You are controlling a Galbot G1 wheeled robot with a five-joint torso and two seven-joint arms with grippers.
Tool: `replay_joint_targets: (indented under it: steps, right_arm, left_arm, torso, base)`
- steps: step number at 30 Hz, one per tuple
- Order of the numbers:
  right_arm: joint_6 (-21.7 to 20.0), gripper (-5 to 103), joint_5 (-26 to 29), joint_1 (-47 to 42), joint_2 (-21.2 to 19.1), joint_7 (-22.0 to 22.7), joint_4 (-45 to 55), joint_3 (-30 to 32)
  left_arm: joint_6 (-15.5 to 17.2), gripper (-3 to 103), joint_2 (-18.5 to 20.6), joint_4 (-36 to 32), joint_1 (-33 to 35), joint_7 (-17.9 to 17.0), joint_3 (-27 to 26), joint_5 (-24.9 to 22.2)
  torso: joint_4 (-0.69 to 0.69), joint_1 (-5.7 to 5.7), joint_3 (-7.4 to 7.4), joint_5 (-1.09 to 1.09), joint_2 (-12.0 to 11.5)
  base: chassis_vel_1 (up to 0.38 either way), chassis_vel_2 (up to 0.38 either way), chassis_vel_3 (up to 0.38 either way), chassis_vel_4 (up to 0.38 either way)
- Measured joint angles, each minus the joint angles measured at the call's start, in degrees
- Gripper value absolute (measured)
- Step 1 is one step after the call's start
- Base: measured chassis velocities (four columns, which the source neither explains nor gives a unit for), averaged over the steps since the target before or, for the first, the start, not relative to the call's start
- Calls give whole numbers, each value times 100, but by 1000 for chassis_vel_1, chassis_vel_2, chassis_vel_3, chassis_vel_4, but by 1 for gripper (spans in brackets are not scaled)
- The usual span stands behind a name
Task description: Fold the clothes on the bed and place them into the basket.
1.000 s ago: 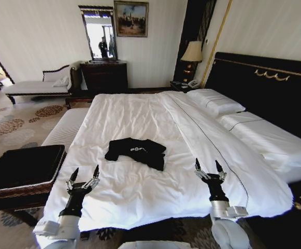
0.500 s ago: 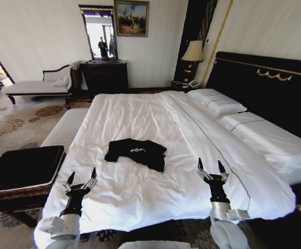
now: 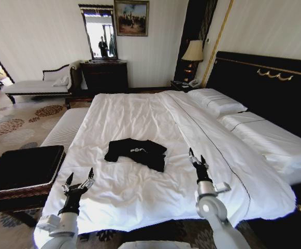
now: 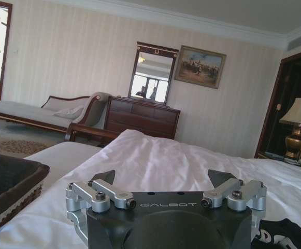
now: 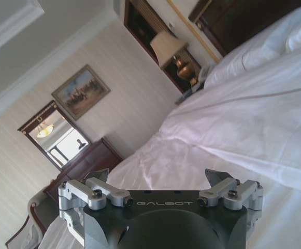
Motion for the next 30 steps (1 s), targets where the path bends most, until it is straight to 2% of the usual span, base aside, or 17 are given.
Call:
replay_joint_targets:
  steps: [3, 6, 9, 15, 18, 27, 30]
  right_arm:
    - [-467, 100, 1027, 960, -283, 291, -583, -469]
    - [-675, 100, 1436, 1413, -285, 361, -999, -736]
    - [-995, 100, 1803, 2028, -15, 381, -1753, -1126]
    - [-1235, 100, 1786, 2570, 400, 369, -2456, -1469]
    - [-1273, 100, 1531, 2871, 628, 341, -2875, -1598]
    - [-1222, 100, 1074, 2985, 680, 342, -3104, -1609]
    - [-1299, 100, 997, 2967, 648, 484, -3093, -1608]
  left_arm:
    - [47, 100, -96, -58, -6, -11, -91, 33]
    - [54, 100, -148, -37, -22, -13, -103, 78]
    - [75, 100, -205, 51, -69, -37, -105, 150]
    - [100, 100, -202, 67, -78, -56, -188, 164]
    - [106, 100, -186, 51, -68, -80, -286, 137]
    - [89, 100, -138, 21, -59, -97, -442, -9]
    - [89, 100, -129, 64, -119, -111, -436, -15]
  torso:
    - [2, 0, 0, -2, 0]
    - [0, 0, 0, -1, 0]
    - [-1, 0, 0, -2, 0]
    - [1, 0, 0, -2, 0]
    - [0, 0, -1, -2, 0]
    - [-1, -1, -1, -2, 1]
    - [-2, -1, -1, -2, 1]
  base:
    - [0, 0, 0, 0]
    - [0, 0, 0, 0]
    - [0, 0, 0, 0]
    - [0, 0, 0, 0]
    - [0, 0, 0, 0]
    - [0, 0, 0, 0]
    - [0, 0, 0, 0]
